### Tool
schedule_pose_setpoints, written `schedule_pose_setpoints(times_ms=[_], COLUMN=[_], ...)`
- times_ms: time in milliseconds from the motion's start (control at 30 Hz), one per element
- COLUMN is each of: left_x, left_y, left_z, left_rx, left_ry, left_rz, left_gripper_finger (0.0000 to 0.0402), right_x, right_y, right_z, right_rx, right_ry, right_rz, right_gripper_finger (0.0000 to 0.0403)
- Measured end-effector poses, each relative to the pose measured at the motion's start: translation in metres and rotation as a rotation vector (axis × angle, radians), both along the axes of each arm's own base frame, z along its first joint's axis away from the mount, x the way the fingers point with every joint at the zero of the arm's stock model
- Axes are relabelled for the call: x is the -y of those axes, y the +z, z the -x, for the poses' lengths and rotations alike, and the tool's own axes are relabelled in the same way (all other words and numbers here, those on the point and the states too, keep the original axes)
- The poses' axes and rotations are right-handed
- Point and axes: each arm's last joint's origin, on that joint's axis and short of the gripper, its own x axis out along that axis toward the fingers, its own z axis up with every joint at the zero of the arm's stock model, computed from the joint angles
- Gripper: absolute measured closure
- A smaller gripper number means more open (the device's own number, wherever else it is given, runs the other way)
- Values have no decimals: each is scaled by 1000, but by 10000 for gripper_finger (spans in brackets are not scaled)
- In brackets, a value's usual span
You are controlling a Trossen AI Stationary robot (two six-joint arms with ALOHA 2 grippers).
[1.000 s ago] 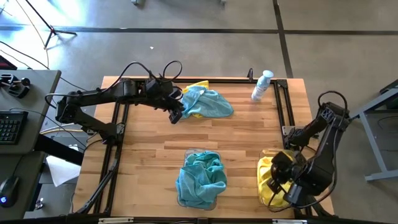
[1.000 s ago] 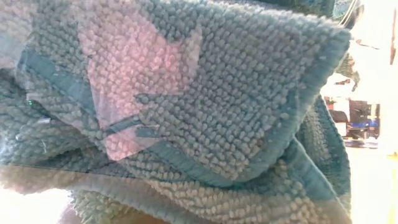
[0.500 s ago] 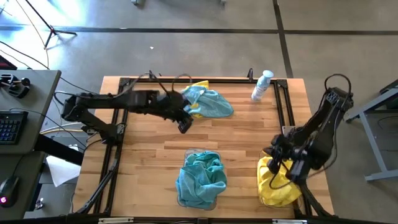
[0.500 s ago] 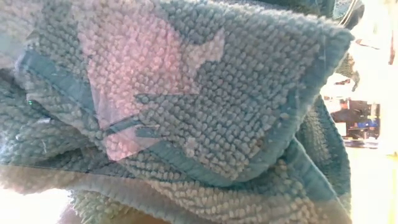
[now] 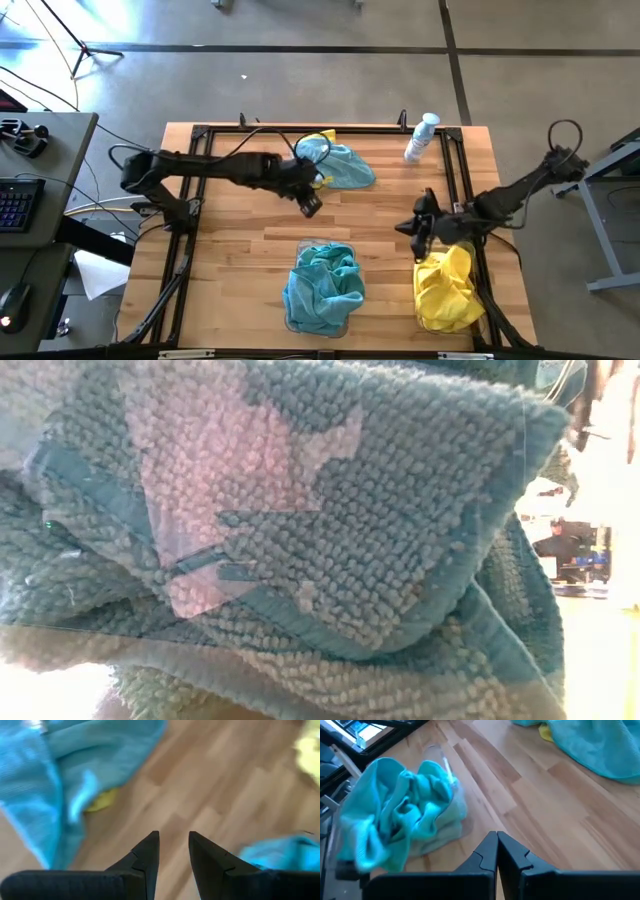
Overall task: Sort microfiber towel by color & place in baskets
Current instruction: Put the blue towel into the left transparent bin
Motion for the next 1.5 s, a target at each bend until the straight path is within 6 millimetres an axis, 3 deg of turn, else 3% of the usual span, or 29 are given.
schedule_pose_setpoints(times_ms=[300, 500, 933, 1133, 1267, 1367, 1433, 1500], left_x=[-61, -90, -111, -112, -110, -103, -95, -87], left_y=[-28, -63, -136, -154, -153, -136, -116, -79], left_z=[13, 7, -4, -6, -6, -3, 2, 4], left_rx=[-232, -330, -521, -570, -556, -536, -516, -395], left_ry=[94, 48, 52, 17, 16, 28, 66, 104], left_rz=[-2, 81, 142, 159, 196, 173, 153, 108], left_gripper_finger=[310, 310, 310, 324, 389, 397, 400, 401], right_x=[37, 58, 79, 85, 85, 84, 83, 82], right_y=[-5, -5, -5, -5, -5, -6, -9, -11], right_z=[-18, -21, -22, -21, -21, -21, -18, -11], right_rx=[-35, -37, -24, -30, -45, -70, -117, -168], right_ry=[-101, -223, -376, -390, -349, -280, -243, -235], right_rz=[17, 15, -32, -9, 19, 25, 2, -31], right_gripper_finger=[402, 402, 402, 402, 402, 402, 402, 402])
